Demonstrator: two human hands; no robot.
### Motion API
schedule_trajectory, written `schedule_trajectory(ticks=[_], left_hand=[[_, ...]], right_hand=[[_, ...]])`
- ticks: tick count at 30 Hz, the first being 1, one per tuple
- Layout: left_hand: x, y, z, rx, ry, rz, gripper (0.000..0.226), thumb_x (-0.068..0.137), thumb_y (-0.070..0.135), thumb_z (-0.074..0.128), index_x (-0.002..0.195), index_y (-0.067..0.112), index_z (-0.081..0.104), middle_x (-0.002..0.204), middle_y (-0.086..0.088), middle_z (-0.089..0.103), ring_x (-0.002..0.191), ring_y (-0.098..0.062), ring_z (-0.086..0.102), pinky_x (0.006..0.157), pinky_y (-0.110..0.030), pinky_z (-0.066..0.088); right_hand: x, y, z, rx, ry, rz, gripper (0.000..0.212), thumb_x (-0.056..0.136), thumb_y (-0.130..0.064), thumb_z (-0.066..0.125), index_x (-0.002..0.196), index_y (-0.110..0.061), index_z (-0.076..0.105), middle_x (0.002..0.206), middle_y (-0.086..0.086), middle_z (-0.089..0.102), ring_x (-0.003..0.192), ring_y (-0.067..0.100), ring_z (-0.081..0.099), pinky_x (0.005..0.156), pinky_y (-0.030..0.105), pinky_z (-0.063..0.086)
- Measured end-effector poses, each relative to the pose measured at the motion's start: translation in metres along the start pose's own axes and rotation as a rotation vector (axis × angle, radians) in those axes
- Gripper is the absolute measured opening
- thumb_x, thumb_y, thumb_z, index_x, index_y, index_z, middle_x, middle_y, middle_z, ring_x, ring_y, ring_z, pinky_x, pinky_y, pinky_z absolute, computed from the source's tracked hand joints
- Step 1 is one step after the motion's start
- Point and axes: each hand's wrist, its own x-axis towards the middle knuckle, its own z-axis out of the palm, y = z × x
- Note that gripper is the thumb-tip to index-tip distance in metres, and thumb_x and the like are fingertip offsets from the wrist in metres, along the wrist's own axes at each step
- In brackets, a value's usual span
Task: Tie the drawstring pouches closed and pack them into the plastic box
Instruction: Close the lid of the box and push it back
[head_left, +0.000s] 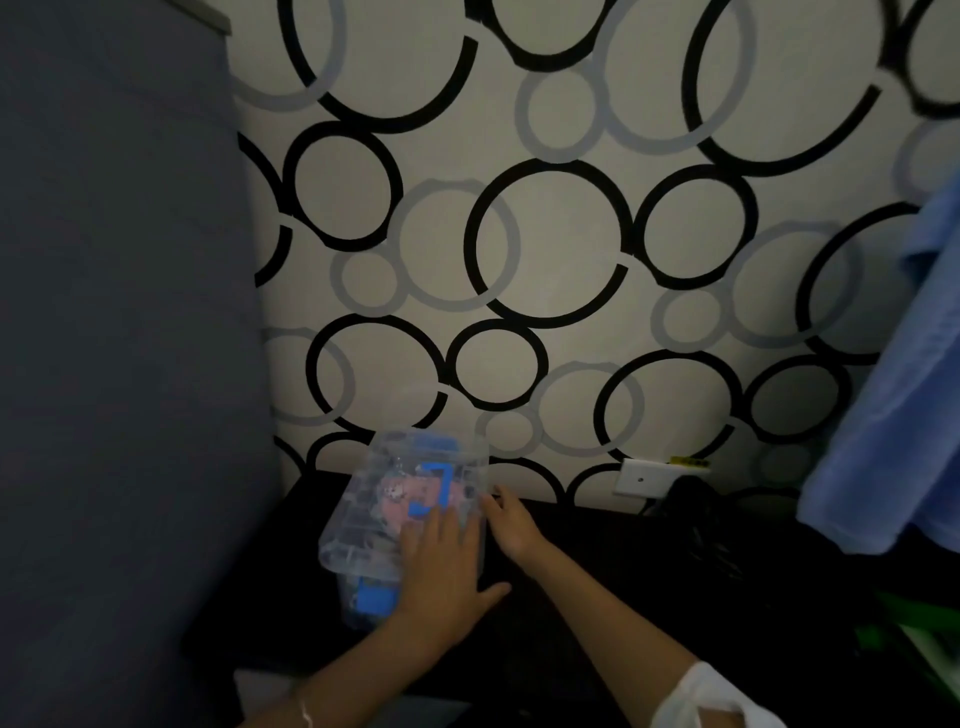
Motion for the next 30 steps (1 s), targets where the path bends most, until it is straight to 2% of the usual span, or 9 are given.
schedule_trajectory(ticks=[4,7,10,13,17,20,24,27,30], left_hand=[[0.003,-0.002,0.012,0.053,-0.059,-0.088,0.083,0.092,0.063,0.039,0.154,0.026,-0.001,0.159,-0.016,0.005,0.145,-0.04,0.004,0.111,-0.067,0.01],[0.006,-0.009,0.011,0.058,-0.087,-0.012,0.076,0.093,0.053,0.042,0.154,0.027,0.004,0.158,-0.012,0.008,0.144,-0.04,0.006,0.113,-0.064,0.01],[0.009,-0.03,0.006,-0.027,-0.132,0.136,0.074,0.09,0.049,0.049,0.153,0.037,0.011,0.16,0.002,0.008,0.146,-0.034,0.003,0.113,-0.063,0.003],[0.018,-0.075,-0.009,-0.138,-0.334,0.267,0.072,0.092,0.043,0.055,0.149,0.049,0.012,0.163,0.01,-0.005,0.149,-0.026,-0.016,0.113,-0.056,-0.017],[0.038,-0.122,-0.021,-0.272,-0.418,0.095,0.064,0.086,0.026,0.06,0.14,0.052,0.037,0.163,0.005,-0.008,0.148,-0.027,-0.019,0.113,-0.057,-0.016],[0.045,-0.12,-0.015,-0.818,-0.27,-0.191,0.085,0.063,0.054,0.06,0.144,0.041,0.037,0.163,-0.001,-0.004,0.15,-0.026,-0.007,0.12,-0.053,0.0],[0.06,-0.114,0.009,-1.622,0.017,-0.611,0.108,0.078,0.03,0.073,0.154,0.03,-0.004,0.158,-0.008,0.026,0.131,-0.033,0.046,0.1,-0.046,0.047],[0.074,-0.109,0.023,-1.63,0.041,-0.877,0.086,0.084,0.016,0.073,0.15,0.002,0.021,0.143,-0.022,0.046,0.114,-0.039,0.059,0.073,-0.043,0.055],[0.077,-0.093,0.027,-1.507,0.165,-0.769,0.052,0.085,0.008,0.071,0.132,-0.001,0.052,0.124,-0.023,0.061,0.084,-0.029,0.064,0.062,-0.029,0.05]], right_hand=[[0.002,-0.005,0.0,0.127,-0.039,0.14,0.032,0.093,-0.023,0.062,0.12,-0.007,0.055,0.111,0.01,0.066,0.1,0.022,0.064,0.08,0.031,0.055],[0.001,-0.01,-0.008,0.153,-0.024,0.167,0.042,0.09,-0.021,0.066,0.124,-0.021,0.041,0.102,-0.001,0.063,0.089,0.01,0.06,0.069,0.019,0.05],[0.009,-0.014,-0.025,0.084,0.27,0.11,0.051,0.091,-0.016,0.063,0.137,-0.005,0.042,0.126,0.013,0.059,0.101,0.02,0.058,0.077,0.025,0.049],[0.018,-0.014,-0.051,-0.081,0.641,0.102,0.055,0.089,-0.017,0.064,0.138,-0.003,0.043,0.142,0.017,0.046,0.125,0.032,0.049,0.105,0.046,0.043],[0.017,-0.007,-0.094,-0.235,0.852,0.118,0.057,0.085,-0.024,0.065,0.136,-0.006,0.046,0.14,0.016,0.049,0.13,0.034,0.044,0.109,0.048,0.035],[0.018,0.012,-0.113,-0.257,0.738,0.323,0.071,0.083,-0.036,0.067,0.141,-0.006,0.039,0.142,0.018,0.046,0.129,0.038,0.044,0.108,0.05,0.037],[0.006,0.043,-0.104,0.171,0.343,0.477,0.07,0.086,-0.039,0.067,0.141,-0.005,0.039,0.14,0.012,0.049,0.123,0.036,0.049,0.099,0.045,0.043],[-0.011,0.055,-0.089,0.441,0.226,0.502,0.06,0.083,-0.051,0.067,0.128,-0.014,0.054,0.122,0.009,0.063,0.109,0.028,0.06,0.083,0.037,0.05],[-0.02,0.058,-0.079,0.52,0.308,0.35,0.049,0.081,-0.028,0.076,0.122,-0.006,0.06,0.104,0.01,0.07,0.092,0.025,0.068,0.066,0.029,0.055]])
